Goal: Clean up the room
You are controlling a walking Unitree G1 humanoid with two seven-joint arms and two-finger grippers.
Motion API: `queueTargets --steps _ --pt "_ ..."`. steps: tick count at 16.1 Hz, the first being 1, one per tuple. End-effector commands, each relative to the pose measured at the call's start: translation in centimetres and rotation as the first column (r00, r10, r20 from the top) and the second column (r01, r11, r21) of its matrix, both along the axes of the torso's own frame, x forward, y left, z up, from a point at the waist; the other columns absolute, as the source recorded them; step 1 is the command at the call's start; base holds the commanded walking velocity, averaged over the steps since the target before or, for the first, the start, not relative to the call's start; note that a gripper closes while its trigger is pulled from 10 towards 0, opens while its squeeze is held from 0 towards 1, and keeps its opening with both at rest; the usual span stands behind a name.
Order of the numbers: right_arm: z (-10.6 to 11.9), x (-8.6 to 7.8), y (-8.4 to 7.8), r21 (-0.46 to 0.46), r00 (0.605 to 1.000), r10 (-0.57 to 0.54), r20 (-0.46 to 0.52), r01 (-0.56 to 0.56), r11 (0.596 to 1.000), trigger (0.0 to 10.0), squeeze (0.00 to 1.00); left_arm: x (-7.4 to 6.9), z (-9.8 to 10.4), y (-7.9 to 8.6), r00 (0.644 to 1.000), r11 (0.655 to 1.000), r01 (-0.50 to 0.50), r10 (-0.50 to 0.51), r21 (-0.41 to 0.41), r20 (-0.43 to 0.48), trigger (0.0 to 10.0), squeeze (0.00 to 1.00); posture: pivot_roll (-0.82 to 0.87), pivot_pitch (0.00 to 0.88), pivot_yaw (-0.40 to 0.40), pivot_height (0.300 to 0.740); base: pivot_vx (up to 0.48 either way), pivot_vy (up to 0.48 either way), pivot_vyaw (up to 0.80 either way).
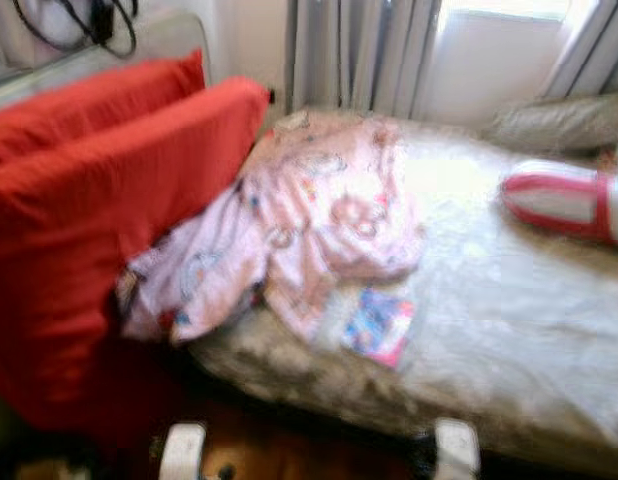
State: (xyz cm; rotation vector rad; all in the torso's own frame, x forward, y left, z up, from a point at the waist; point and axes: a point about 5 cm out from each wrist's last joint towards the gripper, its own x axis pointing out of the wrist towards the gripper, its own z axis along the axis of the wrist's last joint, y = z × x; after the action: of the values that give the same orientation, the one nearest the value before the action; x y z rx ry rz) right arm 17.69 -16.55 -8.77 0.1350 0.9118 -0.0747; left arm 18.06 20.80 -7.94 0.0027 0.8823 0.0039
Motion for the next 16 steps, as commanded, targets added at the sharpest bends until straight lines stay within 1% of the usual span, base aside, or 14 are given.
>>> queueTargets --steps 1,6,14,16 --pt "0.06 -0.01 -0.74 -0.013 1.0 -0.015 0.002 0.015 1.0 10.0 0.0 0.18 -0.03 -0.55 1.0 1.0 0.019 -0.019 -0.007 -0.003 10.0 0.0 0.08 0.0 -0.014 0.74 0.0 -0.458 0.0" --pt "0.05 -0.02 -0.75 -0.013 1.0 -0.014 0.003 0.014 1.0 10.0 0.0 0.19 -0.03 -0.6 0.999 0.999 0.033 -0.033 -0.003 -0.004 10.0 0.0 0.08 0.0 -0.016 0.74 0.0 -0.457 0.0" --pt "-0.05 -0.28 -0.67 -0.013 1.0 -0.006 0.001 0.006 1.0 10.0 0.0 -0.2 -0.13 -0.24 0.999 0.999 0.035 -0.035 -0.001 -0.011 10.0 0.0 0.07 0.0 -0.013 0.74 0.0 -0.457 0.0" --pt "-0.07 -0.31 -0.74 -0.024 1.0 -0.002 -0.002 0.002 1.0 10.0 0.0 -0.16 -0.1 -0.2 0.999 0.999 0.036 -0.036 -0.001 -0.009 10.0 0.0 0.07 0.0 -0.011 0.74 0.0 -0.456 0.0"
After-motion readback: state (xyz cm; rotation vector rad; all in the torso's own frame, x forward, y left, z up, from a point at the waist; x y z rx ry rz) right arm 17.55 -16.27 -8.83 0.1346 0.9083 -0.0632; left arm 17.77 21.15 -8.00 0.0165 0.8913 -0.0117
